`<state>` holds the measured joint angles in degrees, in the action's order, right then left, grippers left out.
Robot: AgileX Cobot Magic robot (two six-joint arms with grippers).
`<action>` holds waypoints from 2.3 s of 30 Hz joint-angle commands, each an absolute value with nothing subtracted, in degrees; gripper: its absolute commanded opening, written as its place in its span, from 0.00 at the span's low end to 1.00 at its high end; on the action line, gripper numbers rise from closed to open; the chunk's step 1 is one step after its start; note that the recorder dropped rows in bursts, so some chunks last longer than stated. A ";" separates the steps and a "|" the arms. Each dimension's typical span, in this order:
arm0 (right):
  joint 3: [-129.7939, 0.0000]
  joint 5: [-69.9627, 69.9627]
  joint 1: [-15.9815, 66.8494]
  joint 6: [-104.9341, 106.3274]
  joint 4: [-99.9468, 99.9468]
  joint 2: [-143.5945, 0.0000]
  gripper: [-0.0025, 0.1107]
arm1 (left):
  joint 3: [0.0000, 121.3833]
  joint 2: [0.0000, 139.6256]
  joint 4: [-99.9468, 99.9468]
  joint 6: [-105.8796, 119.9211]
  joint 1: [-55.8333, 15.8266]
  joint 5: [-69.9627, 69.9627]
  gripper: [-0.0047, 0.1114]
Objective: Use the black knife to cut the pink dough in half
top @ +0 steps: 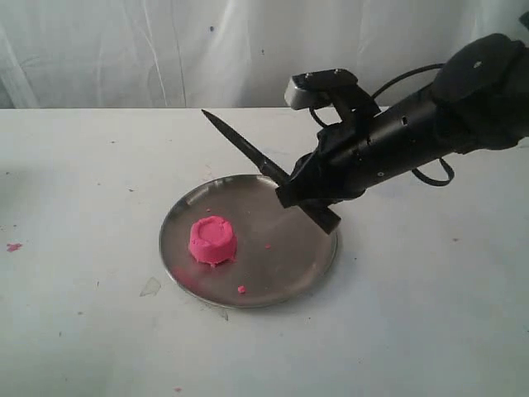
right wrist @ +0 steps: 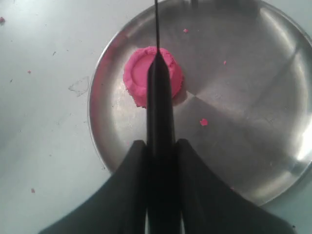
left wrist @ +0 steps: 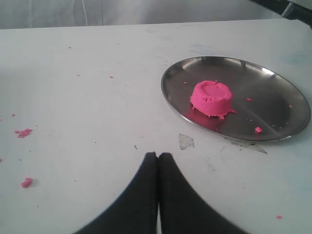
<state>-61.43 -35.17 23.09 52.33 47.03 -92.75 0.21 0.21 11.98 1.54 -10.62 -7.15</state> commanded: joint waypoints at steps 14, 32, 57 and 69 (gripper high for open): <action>-56.84 -34.30 38.77 14.74 5.45 -84.22 0.05 | 0.00 0.00 12.03 1.51 -10.43 -7.27 0.04; -61.03 -30.95 40.24 13.68 4.19 -94.20 0.05 | 0.00 0.00 12.03 1.51 -10.43 -7.27 0.04; -66.87 -28.56 39.96 12.00 0.98 -105.85 0.05 | 0.00 0.00 11.88 1.51 -10.43 -7.27 0.04; -66.87 -27.57 39.96 11.03 0.00 -105.85 0.05 | 0.00 0.00 14.16 -6.61 -10.43 9.04 0.04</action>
<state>-66.53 -28.39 40.03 11.42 0.46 -106.02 0.21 0.21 12.53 -0.81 -10.62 3.03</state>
